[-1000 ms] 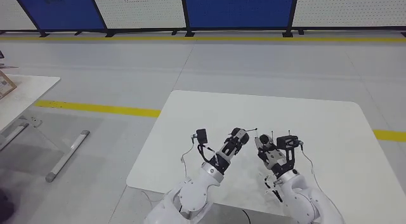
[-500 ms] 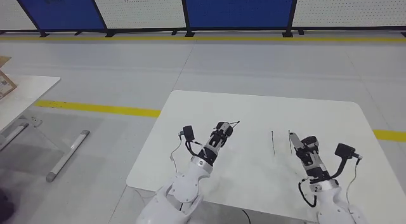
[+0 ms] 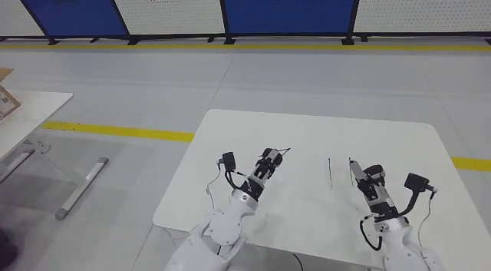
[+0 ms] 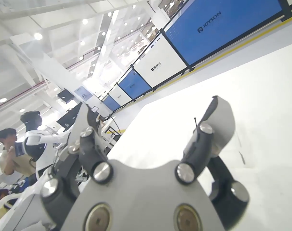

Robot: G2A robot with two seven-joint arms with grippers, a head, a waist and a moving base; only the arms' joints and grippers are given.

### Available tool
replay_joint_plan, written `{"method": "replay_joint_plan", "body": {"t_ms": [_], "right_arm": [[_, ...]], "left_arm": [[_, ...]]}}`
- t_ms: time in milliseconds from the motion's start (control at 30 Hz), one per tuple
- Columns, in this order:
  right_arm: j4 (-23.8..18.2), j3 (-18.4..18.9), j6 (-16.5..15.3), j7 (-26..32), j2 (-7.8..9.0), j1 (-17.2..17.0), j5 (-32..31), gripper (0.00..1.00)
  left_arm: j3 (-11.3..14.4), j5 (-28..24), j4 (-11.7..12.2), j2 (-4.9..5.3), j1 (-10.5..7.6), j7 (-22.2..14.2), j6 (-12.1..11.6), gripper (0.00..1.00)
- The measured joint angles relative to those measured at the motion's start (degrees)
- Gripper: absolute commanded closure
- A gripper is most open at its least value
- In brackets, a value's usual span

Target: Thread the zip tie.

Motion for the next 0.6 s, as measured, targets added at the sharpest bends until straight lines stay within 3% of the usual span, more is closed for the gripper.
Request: {"method": "replay_joint_plan", "body": {"t_ms": [333,500,600], "right_arm": [[0.32,9.04,2.58,-3.52,0.23,-1.5,14.37,0.0],[1.56,10.35,6.09,-4.28,0.01,-1.13,18.85,0.0],[1.64,10.37,6.56,-4.45,-0.02,-1.05,19.15,0.0]], "left_arm": [[0.84,-1.11,2.06,-1.06,-1.29,8.34,2.28,1.0],[0.68,-1.37,3.97,-1.52,-1.98,12.41,4.48,1.0],[0.72,-1.4,4.08,-1.55,-2.05,12.66,4.72,1.0]]}}
